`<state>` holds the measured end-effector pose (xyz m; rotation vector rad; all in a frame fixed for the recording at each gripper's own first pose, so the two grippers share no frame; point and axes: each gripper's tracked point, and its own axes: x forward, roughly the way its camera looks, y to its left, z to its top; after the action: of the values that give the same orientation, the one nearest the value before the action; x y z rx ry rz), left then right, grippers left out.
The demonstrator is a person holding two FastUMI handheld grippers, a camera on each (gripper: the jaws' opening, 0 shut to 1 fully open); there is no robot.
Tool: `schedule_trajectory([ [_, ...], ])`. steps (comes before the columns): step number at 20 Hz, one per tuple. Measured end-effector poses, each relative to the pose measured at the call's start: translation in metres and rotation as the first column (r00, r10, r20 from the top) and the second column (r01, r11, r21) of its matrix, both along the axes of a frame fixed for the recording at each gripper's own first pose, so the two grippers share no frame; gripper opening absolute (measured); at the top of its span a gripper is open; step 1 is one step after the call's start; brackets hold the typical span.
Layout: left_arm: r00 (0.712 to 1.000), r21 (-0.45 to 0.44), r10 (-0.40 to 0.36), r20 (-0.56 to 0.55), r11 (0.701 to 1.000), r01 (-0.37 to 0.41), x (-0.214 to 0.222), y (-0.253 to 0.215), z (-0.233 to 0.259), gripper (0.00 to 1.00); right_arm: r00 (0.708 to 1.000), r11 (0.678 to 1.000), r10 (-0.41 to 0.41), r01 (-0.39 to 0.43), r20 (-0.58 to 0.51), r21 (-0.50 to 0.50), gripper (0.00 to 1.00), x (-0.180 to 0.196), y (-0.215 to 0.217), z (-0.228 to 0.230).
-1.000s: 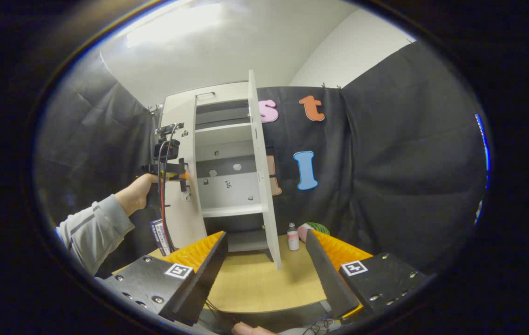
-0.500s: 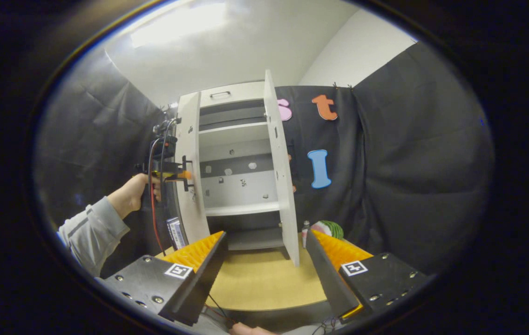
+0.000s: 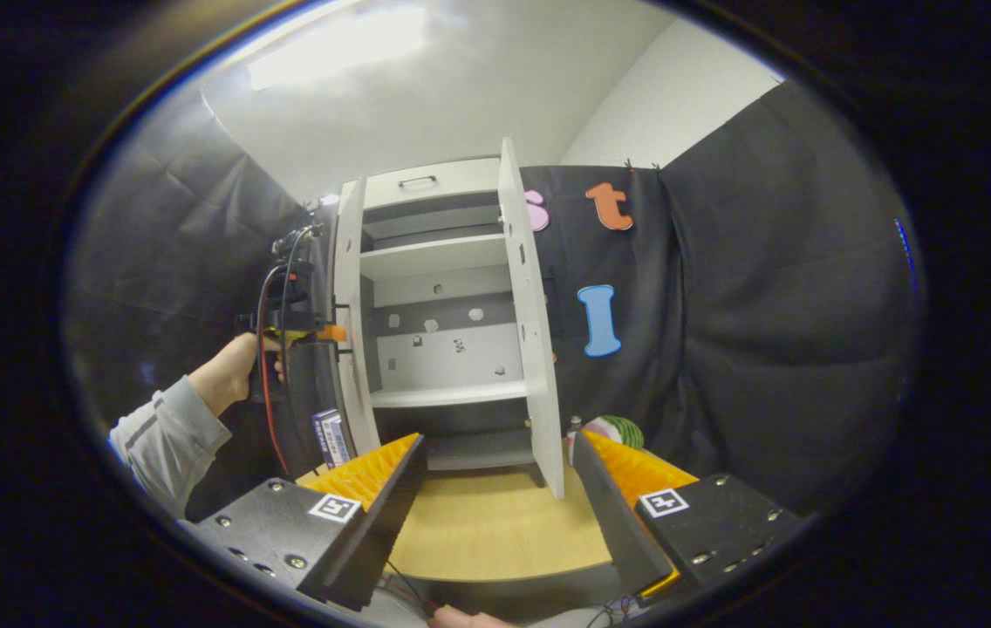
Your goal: Open the right door of the double-door shoe cabinet with the right hand, and open the left door with the left hand.
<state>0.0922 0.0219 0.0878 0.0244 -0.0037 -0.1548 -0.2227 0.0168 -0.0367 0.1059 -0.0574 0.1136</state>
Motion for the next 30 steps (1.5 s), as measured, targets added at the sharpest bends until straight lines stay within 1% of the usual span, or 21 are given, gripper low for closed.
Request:
schedule_trajectory([
  [3,1.000,0.009,-0.012,0.003,1.000,0.012,-0.004,0.004,-0.001,0.24,1.000,1.000,-0.002,0.002,0.002,0.001,0.97,0.001,0.000,-0.001],
  [4,1.000,0.012,-0.012,0.001,1.000,0.012,-0.005,0.006,-0.002,0.24,1.000,1.000,-0.002,0.002,0.000,0.007,1.00,0.001,-0.001,-0.002],
  [5,1.000,0.018,-0.009,0.003,1.000,0.009,-0.006,0.008,-0.002,0.24,1.000,1.000,-0.001,0.001,-0.003,0.008,0.97,0.001,-0.001,-0.002],
  [7,1.000,0.032,0.004,0.010,0.999,-0.004,-0.010,0.015,-0.001,0.24,1.000,1.000,-0.005,0.005,-0.003,0.001,0.97,0.003,-0.002,-0.003],
  [8,1.000,0.035,0.010,0.010,0.999,-0.010,-0.010,0.018,-0.001,0.19,1.000,1.000,-0.006,0.006,-0.001,-0.001,1.00,0.003,-0.001,-0.003],
  [11,1.000,0.037,0.020,0.005,0.999,-0.021,-0.018,0.030,0.000,0.17,1.000,1.000,0.005,-0.005,-0.003,0.000,1.00,0.001,0.002,-0.004],
  [12,1.000,0.034,0.025,0.008,0.999,-0.026,-0.021,0.035,0.000,0.17,1.000,1.000,0.008,-0.008,-0.005,-0.003,0.97,0.002,0.001,-0.005],
  [13,1.000,0.024,0.027,0.010,0.999,-0.027,-0.022,0.039,0.000,0.17,1.000,1.000,0.010,-0.010,-0.007,-0.006,0.97,0.003,0.002,-0.006],
  [14,1.000,0.019,0.023,0.011,1.000,-0.023,-0.024,0.042,0.001,0.17,1.000,1.000,0.012,-0.012,-0.009,-0.010,1.00,0.005,0.005,-0.007],
  [16,1.000,0.021,0.028,0.007,0.999,-0.028,-0.027,0.051,0.000,0.17,1.000,1.000,0.015,-0.015,-0.003,-0.002,1.00,0.006,0.006,-0.007],
  [17,0.999,0.030,0.043,0.009,0.999,-0.043,-0.028,0.057,0.001,0.17,1.000,1.000,0.017,-0.017,-0.001,0.004,1.00,0.004,0.006,-0.007],
  [18,0.998,0.040,0.063,0.010,0.997,-0.063,-0.030,0.065,0.001,0.13,1.000,1.000,0.018,-0.018,-0.001,0.006,1.00,0.002,0.007,-0.007],
  [21,0.993,0.047,0.118,0.021,0.992,-0.119,-0.034,0.090,0.001,0.10,1.000,1.000,0.017,-0.017,0.002,-0.001,1.00,0.001,0.007,-0.006],
  [22,0.990,0.042,0.138,0.026,0.989,-0.139,-0.035,0.100,0.003,0.05,1.000,1.000,0.020,-0.020,0.000,-0.002,1.00,0.001,0.010,-0.007],
  [23,0.985,0.044,0.171,0.029,0.984,-0.172,-0.033,0.114,0.002,0.06,1.000,1.000,0.024,-0.024,0.000,-0.003,1.00,0.001,0.012,-0.006],
  [24,0.977,0.046,0.211,0.031,0.976,-0.212,-0.032,0.129,0.001,0.02,1.000,1.000,0.028,-0.028,0.000,-0.007,0.97,0.001,0.014,-0.007],
  [25,0.972,0.035,0.232,0.024,0.972,-0.233,-0.030,0.141,0.002,0.01,1.000,1.000,0.030,-0.030,0.000,-0.008,0.97,0.001,0.016,-0.007],
  [26,0.980,-0.009,0.199,0.023,0.980,-0.199,-0.034,0.133,0.005,0.00,1.000,1.000,0.025,-0.025,0.002,-0.002,0.97,0.003,0.017,-0.006],
  [27,0.983,-0.032,0.184,0.006,0.982,-0.184,-0.034,0.133,0.003,0.01,1.000,1.000,0.022,-0.022,0.002,0.001,0.97,0.004,0.018,-0.007],
  [28,0.984,-0.028,0.178,-0.002,0.984,-0.178,-0.035,0.139,-0.001,0.01,1.000,1.000,0.025,-0.025,-0.001,-0.007,0.97,0.005,0.022,-0.009],
  [30,0.986,-0.003,0.168,0.023,0.986,-0.168,-0.035,0.141,0.000,0.01,0.999,0.999,0.039,-0.040,-0.004,-0.029,1.00,0.011,0.030,-0.015],
])
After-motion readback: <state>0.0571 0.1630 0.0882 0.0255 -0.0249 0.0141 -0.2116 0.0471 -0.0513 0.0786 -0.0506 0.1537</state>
